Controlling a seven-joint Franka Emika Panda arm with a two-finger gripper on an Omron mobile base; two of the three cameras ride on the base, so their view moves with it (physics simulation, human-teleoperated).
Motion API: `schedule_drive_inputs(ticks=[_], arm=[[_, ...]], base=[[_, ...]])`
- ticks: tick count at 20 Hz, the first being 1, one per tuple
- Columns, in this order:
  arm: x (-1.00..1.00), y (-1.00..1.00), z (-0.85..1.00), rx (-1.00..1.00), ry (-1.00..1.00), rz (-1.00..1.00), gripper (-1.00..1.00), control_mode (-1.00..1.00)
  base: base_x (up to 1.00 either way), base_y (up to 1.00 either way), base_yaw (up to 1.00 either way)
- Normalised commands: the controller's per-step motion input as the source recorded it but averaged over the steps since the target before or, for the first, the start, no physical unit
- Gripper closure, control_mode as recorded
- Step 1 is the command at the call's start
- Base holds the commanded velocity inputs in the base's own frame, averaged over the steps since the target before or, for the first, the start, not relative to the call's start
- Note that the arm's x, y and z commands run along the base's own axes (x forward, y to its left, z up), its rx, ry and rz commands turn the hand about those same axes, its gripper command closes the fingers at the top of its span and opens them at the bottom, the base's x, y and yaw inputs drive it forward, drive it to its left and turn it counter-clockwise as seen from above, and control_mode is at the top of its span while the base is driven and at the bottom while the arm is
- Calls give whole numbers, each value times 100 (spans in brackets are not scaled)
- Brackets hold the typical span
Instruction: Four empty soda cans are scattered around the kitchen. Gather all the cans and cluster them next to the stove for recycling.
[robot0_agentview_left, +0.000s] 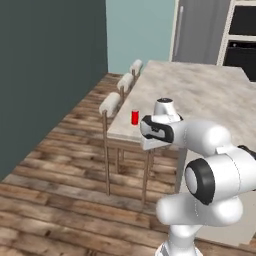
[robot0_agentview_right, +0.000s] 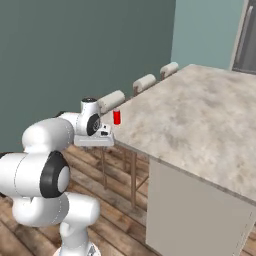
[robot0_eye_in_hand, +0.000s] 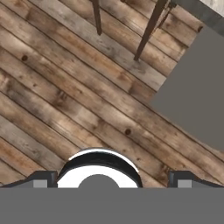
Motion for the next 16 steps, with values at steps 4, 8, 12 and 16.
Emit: schedule_drive_inputs(ticks=[4, 8, 12, 16], arm=[[0, 0, 0, 0, 0, 0, -100, 100], [0, 0, 0, 0, 0, 0, -100, 100], [0, 0, 0, 0, 0, 0, -100, 100], [0, 0, 0, 0, 0, 0, -100, 100]], base=[[22, 59, -25], [25, 41, -31], [24, 26, -39], [24, 21, -41]])
